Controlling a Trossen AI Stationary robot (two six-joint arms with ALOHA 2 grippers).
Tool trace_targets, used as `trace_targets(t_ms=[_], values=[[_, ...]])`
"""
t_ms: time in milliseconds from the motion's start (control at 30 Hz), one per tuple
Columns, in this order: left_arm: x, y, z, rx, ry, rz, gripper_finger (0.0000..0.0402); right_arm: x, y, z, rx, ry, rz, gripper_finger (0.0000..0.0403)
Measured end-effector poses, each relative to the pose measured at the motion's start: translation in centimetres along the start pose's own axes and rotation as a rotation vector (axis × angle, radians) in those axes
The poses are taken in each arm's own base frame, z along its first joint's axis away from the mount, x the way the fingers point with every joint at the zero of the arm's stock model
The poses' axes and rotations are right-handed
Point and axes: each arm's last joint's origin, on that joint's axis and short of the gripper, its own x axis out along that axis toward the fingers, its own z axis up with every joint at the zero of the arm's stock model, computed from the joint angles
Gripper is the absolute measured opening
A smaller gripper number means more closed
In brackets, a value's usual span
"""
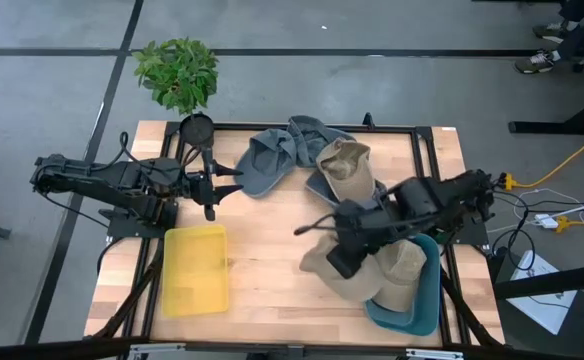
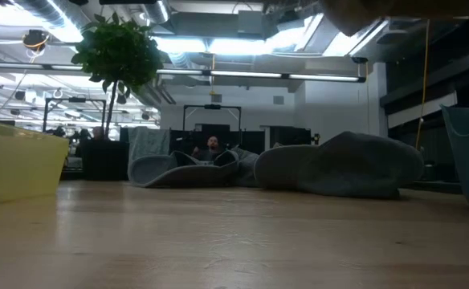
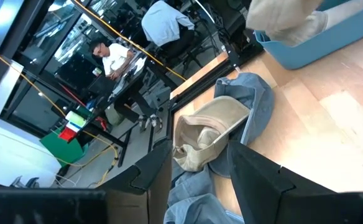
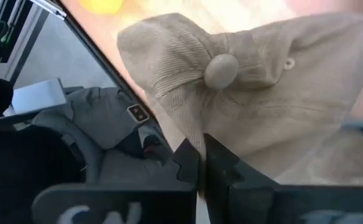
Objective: Pick & Place hat
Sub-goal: Put the left brown cap into the blue bin
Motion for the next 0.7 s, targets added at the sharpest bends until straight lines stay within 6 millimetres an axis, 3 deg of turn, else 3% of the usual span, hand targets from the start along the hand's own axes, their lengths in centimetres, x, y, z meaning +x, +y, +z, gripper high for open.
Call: trace_targets(t_ms=[400, 700], values=[[0.0, 0.0, 0.0, -0.045, 0.000, -0.001, 0.0148, -0.1, 1.4, -4.8, 0.205, -0.028, 0.000, 0.0009], [0.0, 0.0, 0.0, -0.050, 0.000, -0.001, 0.0148, -0.3, 1.8, -6.6, 0.132, -0.175, -0.006, 0.0009]])
